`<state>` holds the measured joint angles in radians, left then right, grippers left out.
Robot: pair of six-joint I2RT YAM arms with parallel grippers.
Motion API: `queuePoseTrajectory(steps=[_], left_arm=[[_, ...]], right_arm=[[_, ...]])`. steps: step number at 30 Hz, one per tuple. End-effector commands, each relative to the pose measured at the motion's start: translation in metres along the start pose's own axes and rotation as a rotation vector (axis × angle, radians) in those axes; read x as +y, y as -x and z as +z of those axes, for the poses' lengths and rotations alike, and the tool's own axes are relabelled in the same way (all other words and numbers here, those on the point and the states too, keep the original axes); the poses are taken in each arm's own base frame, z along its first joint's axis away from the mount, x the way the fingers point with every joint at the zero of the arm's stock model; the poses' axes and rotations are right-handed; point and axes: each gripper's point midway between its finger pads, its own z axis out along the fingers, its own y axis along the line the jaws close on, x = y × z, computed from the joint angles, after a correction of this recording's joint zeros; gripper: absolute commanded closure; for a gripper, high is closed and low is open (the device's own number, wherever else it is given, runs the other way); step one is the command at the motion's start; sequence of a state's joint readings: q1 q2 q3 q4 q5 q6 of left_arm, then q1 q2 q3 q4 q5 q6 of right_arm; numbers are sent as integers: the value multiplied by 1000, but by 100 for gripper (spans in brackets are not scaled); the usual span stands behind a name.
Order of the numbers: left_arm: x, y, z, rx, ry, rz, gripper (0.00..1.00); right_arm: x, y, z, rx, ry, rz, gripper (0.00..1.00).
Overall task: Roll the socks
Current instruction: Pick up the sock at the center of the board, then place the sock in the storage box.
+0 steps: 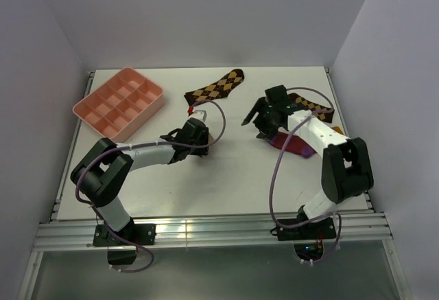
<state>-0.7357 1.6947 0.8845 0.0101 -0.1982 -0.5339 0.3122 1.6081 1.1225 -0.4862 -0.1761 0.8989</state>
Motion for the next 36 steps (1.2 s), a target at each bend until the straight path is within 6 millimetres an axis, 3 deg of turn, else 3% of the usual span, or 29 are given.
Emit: queuePoseTrajectory(steps=[1, 5, 10, 12, 15, 19, 23, 29, 36], left_arm=[[36, -71, -3, 282, 118, 23, 99], [40, -77, 4, 316, 152, 27, 99], [50, -88, 5, 350, 203, 30, 99], [55, -82, 5, 333, 241, 32, 99], [54, -57, -1, 273, 262, 33, 100], [48, -5, -17, 158, 259, -42, 100], [59, 35, -33, 79, 311, -101, 100], [92, 90, -65, -23, 432, -146, 100], [146, 153, -107, -153, 567, -214, 99]], right_arm=[[-10, 17, -28, -100, 21, -35, 18], [-26, 15, -45, -123, 36, -25, 18], [-32, 19, -75, -179, 99, -16, 18], [-34, 18, -81, -180, 118, -21, 18], [-35, 26, -93, -197, 145, -51, 19], [-37, 33, -103, -192, 167, -86, 19], [-36, 37, -112, -182, 190, -98, 20], [-26, 29, -116, -145, 267, -100, 20], [-26, 19, -118, -122, 299, -107, 21]])
